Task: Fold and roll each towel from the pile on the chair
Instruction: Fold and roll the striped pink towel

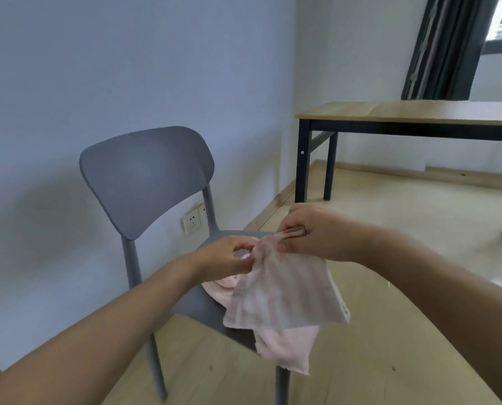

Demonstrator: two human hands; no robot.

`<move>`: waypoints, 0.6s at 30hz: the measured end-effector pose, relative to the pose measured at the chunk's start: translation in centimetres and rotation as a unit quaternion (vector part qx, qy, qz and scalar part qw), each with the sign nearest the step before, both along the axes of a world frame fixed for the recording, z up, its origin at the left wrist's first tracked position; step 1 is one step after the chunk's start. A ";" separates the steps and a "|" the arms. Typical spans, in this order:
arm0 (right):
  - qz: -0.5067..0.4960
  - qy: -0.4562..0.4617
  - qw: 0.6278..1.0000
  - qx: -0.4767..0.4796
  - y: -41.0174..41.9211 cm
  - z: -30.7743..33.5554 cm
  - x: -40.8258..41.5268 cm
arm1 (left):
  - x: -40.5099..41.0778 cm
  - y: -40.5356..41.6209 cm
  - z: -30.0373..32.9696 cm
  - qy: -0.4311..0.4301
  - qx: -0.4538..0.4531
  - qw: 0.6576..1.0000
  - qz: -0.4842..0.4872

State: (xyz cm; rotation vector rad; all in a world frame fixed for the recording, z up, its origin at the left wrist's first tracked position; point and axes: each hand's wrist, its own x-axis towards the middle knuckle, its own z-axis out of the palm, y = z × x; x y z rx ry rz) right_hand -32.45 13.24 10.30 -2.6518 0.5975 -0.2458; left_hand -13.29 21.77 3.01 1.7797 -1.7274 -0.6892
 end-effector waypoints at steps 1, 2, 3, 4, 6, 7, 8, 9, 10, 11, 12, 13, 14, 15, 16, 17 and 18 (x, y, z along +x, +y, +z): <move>0.012 0.007 0.999 -0.035 0.4 1.7 0.2 | -0.1 0.4 0.9 0.023 -0.008 1.000 0.005; 0.023 0.012 0.998 -0.066 0.7 3.3 0.2 | -0.4 0.8 1.9 0.048 -0.016 0.999 0.006; 0.031 0.014 0.996 -0.088 1.1 4.8 0.2 | -0.7 1.3 3.0 0.071 -0.023 0.997 0.004; 0.034 0.017 0.994 -0.104 1.5 6.2 0.2 | -1.1 1.7 4.2 0.093 -0.035 0.995 -0.004; 0.040 0.022 0.990 -0.133 2.4 8.4 -0.3 | -2.0 2.5 6.4 0.131 -0.055 0.989 -0.030; 0.043 0.021 0.987 -0.151 2.7 9.4 -0.6 | -2.4 2.9 7.4 0.141 -0.056 0.988 -0.039; 0.044 0.019 0.985 -0.168 3.0 10.4 -1.1 | -2.9 3.3 8.4 0.136 -0.059 0.988 -0.042; 0.043 0.016 0.982 -0.182 3.2 11.3 -1.7 | -3.1 3.7 9.2 0.126 -0.063 0.989 -0.041; 0.039 0.012 0.981 -0.191 3.5 12.2 -2.4 | -3.5 4.1 10.0 0.115 -0.067 0.990 -0.039; 0.031 0.008 0.980 -0.196 3.7 12.9 -3.1 | -3.7 4.5 10.8 0.106 -0.068 0.991 -0.035; 0.024 0.001 0.980 -0.199 3.8 13.6 -3.7 | -4.0 4.9 11.6 0.100 -0.070 0.992 -0.032; 0.017 -0.009 0.979 -0.205 4.0 14.1 -4.3 | -4.1 5.2 12.2 0.096 -0.068 0.993 -0.030; 0.013 -0.021 0.977 -0.214 4.1 14.4 -4.8 | -4.5 5.5 12.9 0.096 -0.065 0.993 -0.030; 0.011 -0.035 0.974 -0.225 4.2 14.6 -5.1 | -4.9 5.7 13.5 0.098 -0.061 0.993 -0.033; 0.010 -0.048 0.971 -0.234 4.3 14.8 -5.5 | -5.5 5.9 14.1 0.096 -0.059 0.993 -0.038; 0.013 -0.057 0.969 -0.241 4.4 14.8 -5.7 | -6.1 5.9 14.6 0.088 -0.057 0.994 -0.036; 0.016 -0.061 0.966 -0.249 4.4 14.9 -6.0 | -6.7 6.1 14.9 0.074 -0.060 0.995 -0.029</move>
